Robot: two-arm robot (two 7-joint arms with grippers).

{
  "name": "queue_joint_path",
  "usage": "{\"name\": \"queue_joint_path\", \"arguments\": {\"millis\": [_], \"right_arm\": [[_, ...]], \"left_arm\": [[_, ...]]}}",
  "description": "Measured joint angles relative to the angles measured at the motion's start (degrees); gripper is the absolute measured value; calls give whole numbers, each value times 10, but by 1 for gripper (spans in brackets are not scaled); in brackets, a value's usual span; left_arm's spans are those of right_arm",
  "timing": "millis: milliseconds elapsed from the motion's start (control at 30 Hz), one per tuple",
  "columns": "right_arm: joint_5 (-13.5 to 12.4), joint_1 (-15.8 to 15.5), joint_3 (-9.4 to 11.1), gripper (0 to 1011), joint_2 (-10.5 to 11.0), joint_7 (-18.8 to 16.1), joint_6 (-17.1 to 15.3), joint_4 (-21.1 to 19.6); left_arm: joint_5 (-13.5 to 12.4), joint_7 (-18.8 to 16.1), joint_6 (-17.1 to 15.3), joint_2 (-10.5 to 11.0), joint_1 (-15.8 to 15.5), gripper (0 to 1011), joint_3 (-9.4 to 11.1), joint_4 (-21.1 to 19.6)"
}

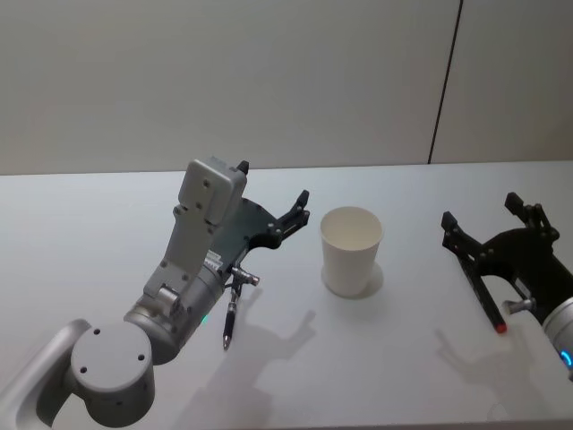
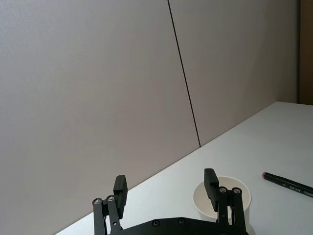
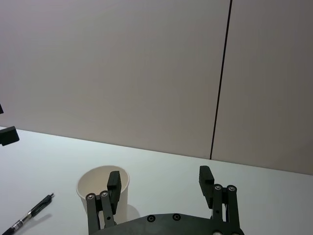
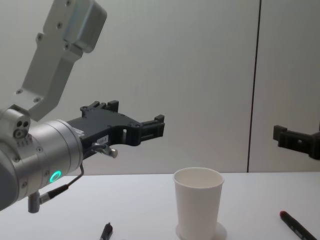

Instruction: Place the pen into the pen holder.

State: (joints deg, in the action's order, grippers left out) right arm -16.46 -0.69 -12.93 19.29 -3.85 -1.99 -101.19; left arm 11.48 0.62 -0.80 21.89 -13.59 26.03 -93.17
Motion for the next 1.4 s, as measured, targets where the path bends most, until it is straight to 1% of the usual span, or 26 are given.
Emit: {"name": "queue_joint_path", "arguments": {"millis": [133, 233, 267, 400, 467, 500, 600, 633, 733, 933, 1000, 1033, 1100, 1133, 1233, 1400], "right_arm": [[0, 8, 1, 1001, -3, -1, -6, 6], [2, 22, 2, 1001, -9, -1, -19, 18], [2, 22, 2, 1001, -9, -1, -19, 18], [5, 38, 3, 1001, -16, 0, -34, 30], [9, 49, 3, 1001, -22, 4, -48, 39], [9, 49, 3, 1001, -22, 4, -48, 39], [13, 63, 2, 1001, -30, 12, -68, 49], [13, 63, 2, 1001, -30, 12, -68, 49], [18, 72, 1, 1001, -37, 21, -89, 56], [23, 84, -2, 1001, -48, 36, -119, 64], [24, 90, -3, 1001, -54, 47, -139, 68], [24, 90, -3, 1001, -54, 47, -139, 68], [24, 94, -4, 1001, -60, 59, -157, 72], [24, 94, -4, 1001, -60, 59, -157, 72], [23, 100, -4, 1001, -67, 79, -180, 80], [18, 107, -2, 1001, -74, 100, -202, 89]], "left_arm": [[0, 0, 0, 0, 0, 1000, 0, 0], [0, 0, 0, 0, 0, 1000, 0, 0], [0, 0, 0, 0, 0, 1000, 0, 0], [0, 0, 0, 0, 0, 1000, 0, 0], [0, 0, 0, 0, 0, 1000, 0, 0], [0, 0, 0, 0, 0, 1000, 0, 0], [0, 0, 0, 0, 0, 1000, 0, 0], [0, 0, 0, 0, 0, 1000, 0, 0], [0, 0, 0, 0, 0, 1000, 0, 0], [0, 0, 0, 0, 0, 1000, 0, 0], [0, 0, 0, 0, 0, 1000, 0, 0], [0, 0, 0, 0, 0, 1000, 0, 0], [0, 0, 0, 0, 0, 1000, 0, 0], [0, 0, 0, 0, 0, 1000, 0, 0], [0, 0, 0, 0, 0, 1000, 0, 0], [0, 0, 0, 0, 0, 1000, 0, 0]]}}
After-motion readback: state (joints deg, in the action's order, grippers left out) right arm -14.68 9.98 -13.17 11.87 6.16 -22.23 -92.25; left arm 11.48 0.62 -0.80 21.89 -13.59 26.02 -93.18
